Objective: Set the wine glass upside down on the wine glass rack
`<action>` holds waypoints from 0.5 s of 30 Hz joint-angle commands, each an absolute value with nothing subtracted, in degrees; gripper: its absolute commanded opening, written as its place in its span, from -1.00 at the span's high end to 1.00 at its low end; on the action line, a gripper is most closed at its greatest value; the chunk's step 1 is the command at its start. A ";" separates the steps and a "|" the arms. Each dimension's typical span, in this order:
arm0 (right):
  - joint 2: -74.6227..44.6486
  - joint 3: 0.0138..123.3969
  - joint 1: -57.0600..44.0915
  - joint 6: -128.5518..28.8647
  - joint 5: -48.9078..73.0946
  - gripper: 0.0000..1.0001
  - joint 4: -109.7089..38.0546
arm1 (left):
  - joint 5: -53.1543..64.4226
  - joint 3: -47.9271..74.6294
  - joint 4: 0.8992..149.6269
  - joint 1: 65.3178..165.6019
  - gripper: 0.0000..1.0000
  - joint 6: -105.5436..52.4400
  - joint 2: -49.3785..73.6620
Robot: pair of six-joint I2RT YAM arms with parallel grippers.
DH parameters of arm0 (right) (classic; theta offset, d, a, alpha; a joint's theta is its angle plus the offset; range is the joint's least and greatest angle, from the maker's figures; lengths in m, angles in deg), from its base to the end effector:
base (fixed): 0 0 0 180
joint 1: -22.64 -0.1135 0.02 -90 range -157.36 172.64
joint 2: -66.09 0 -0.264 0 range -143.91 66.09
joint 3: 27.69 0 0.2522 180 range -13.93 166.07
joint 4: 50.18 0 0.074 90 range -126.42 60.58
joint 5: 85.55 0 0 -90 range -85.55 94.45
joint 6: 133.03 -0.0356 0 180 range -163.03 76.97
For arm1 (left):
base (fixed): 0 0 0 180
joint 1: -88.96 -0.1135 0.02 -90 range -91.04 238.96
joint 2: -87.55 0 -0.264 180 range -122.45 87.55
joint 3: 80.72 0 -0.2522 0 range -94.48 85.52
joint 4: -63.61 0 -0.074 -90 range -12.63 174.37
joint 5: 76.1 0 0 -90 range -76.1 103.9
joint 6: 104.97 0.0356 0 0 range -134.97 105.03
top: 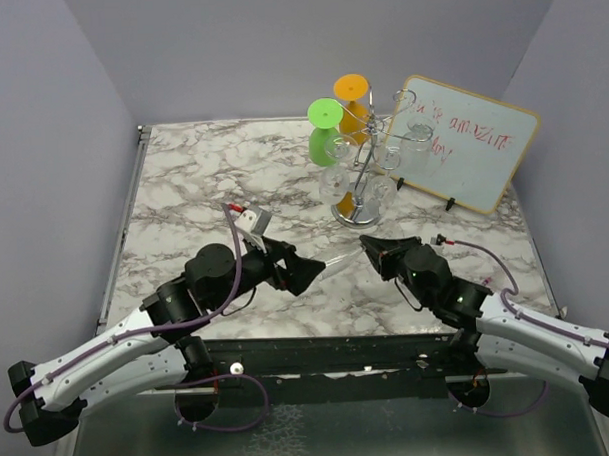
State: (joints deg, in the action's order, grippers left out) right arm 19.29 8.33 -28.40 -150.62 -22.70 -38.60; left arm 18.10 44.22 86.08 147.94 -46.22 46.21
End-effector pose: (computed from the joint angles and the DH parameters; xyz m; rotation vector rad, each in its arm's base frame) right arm 0.1288 0.1335 0.2186 1.3262 1.7306 1.3206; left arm 0.0924 -0.1486 0.3310 0.3871 1.8114 -1.0774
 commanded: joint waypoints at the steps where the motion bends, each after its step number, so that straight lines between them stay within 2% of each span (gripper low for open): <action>1: 23.47 5.72 -28.86 -135.11 -28.15 0.99 -42.47 | 19.65 41.05 91.40 147.93 -0.98 -44.26 48.93; 7: 29.08 1.89 -28.85 -115.10 -26.47 0.99 -52.86 | 16.45 29.66 94.49 147.93 -0.98 -43.72 41.58; 11: 32.10 -0.19 -28.84 -102.80 -23.41 0.98 -59.19 | 11.93 27.88 91.04 147.93 -0.98 -45.48 35.04; 15: 37.57 -3.93 -28.86 -97.28 -21.83 0.98 -63.86 | 9.38 28.20 86.29 147.80 -0.98 -47.13 30.82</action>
